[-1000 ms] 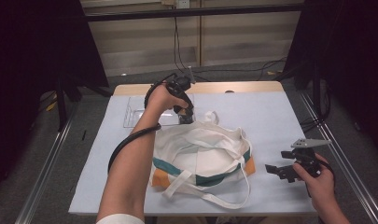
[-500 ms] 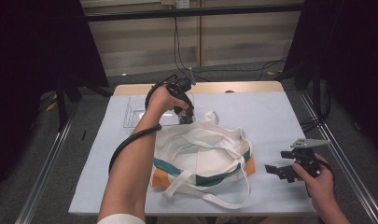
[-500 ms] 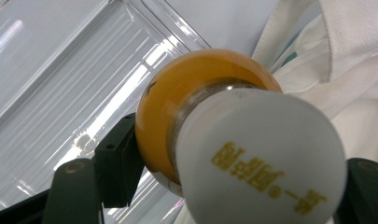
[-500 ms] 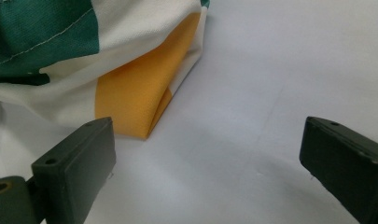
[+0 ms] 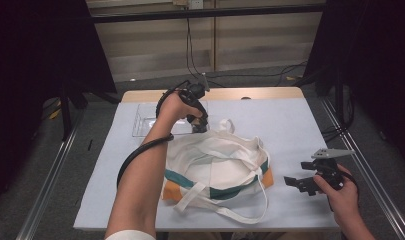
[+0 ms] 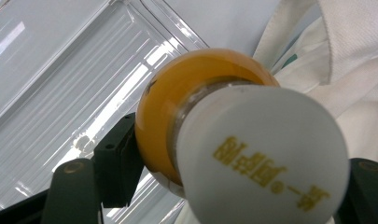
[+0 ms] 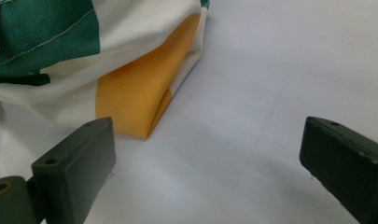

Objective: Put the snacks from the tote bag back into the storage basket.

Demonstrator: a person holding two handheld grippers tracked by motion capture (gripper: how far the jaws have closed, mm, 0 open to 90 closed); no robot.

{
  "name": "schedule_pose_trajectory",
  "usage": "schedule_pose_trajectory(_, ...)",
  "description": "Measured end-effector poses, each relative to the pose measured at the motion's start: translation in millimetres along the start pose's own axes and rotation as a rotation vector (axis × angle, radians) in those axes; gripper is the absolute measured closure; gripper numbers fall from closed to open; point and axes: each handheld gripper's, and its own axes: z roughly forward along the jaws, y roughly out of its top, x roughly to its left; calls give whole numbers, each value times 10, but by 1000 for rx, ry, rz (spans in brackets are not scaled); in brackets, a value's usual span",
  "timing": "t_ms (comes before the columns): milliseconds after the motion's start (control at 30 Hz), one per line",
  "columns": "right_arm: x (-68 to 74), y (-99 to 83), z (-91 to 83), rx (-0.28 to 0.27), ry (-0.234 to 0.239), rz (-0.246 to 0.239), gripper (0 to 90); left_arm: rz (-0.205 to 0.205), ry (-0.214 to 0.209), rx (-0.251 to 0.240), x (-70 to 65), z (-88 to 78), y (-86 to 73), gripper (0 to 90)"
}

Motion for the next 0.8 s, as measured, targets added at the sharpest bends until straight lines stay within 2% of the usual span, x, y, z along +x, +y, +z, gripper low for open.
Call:
schedule_pose_trajectory(233, 5, -2, 8, 4, 1, -4, 36, -3, -4, -16, -3, 5, -22, 292)
schedule_pose_trajectory(267, 5, -2, 8, 4, 0, -3, 35, -17, -1, -16, -10, 3, -25, 291)
schedule_pose_trajectory(400, 10, 1, 4, 4, 0, -6, 35, -9, -11, -16, 9, 12, -38, 286)
schedule_pose_trajectory(433, 10, 0, 5, 5, 0, -5, 35, -32, -16, -18, 8, 27, -50, 278)
schedule_pose_trajectory(500, 13, -1, 8, 7, 1, -4, 35, -41, -20, -22, 34, 47, -74, 238)
schedule_pose_trajectory(567, 17, 2, 3, 3, 0, -6, 35, -36, -24, -22, 52, 57, -96, 213)
schedule_pose_trajectory(667, 13, 2, 2, 2, -3, -8, 35, -53, -22, -15, 62, 60, -135, 189)
schedule_pose_trajectory(700, 10, 0, 6, 3, -3, -7, 35, -41, -27, -11, 70, 60, -148, 188)
schedule_pose_trajectory(733, 8, -1, 7, 6, -3, -7, 35, -57, -28, -19, 62, 61, -165, 182)
schedule_pose_trajectory(800, 10, -3, 9, 8, -3, -6, 35, -46, -28, -17, 75, 46, -191, 174)
